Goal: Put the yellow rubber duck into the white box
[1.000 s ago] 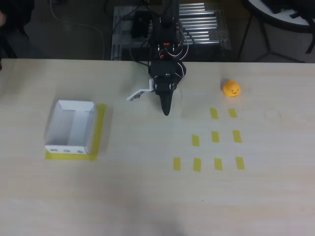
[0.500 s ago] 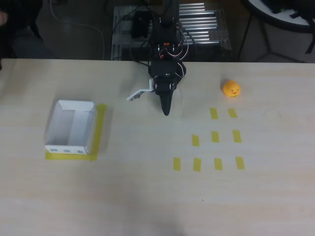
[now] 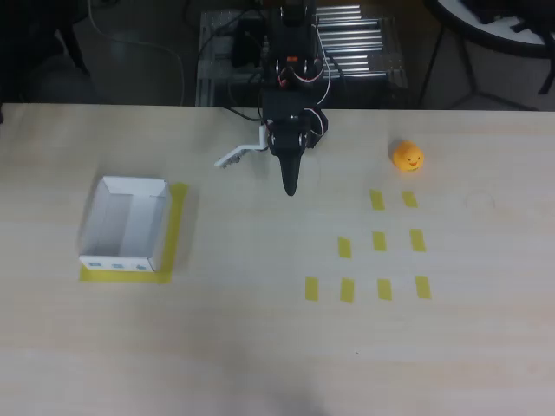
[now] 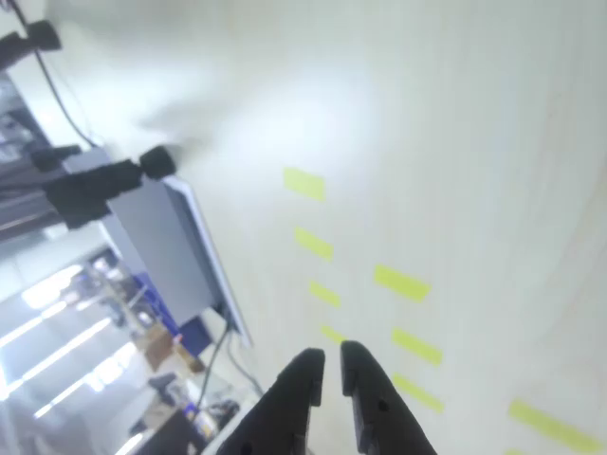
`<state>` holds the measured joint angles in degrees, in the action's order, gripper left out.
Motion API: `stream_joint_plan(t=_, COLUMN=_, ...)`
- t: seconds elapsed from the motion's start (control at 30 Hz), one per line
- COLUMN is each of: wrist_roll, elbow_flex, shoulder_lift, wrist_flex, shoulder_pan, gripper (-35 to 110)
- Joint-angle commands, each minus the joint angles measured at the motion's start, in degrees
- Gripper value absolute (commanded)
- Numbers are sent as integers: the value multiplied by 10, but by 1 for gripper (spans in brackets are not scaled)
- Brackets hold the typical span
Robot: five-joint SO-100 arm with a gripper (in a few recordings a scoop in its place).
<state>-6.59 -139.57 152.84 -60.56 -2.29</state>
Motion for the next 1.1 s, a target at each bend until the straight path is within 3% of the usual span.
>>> stream_joint_plan(t=0.0, wrist_roll=-3, elbow_flex=273, shoulder_lift=-153, wrist_flex=-94, shoulder_pan=-18, gripper=0)
stream_joint_plan(t=0.13, wrist_roll=11, elbow_flex=392, shoulder_lift=-237, wrist_flex=-183, shoulder_pan=-54, gripper=0)
stream_joint_plan(t=0.4, wrist_roll=222, elbow_flex=497, shoulder_lift=-338, wrist_flex=-283, shoulder_pan=-161, gripper=0)
stream_joint_plan(t=0.6, wrist_roll=293, elbow_flex=530, shoulder_lift=-401, wrist_flex=-339, shoulder_pan=-244, gripper=1)
stream_joint_plan(t=1.07, wrist_roll=288, elbow_flex=465, shoulder_lift=-398, wrist_flex=-336, shoulder_pan=-419, gripper=0)
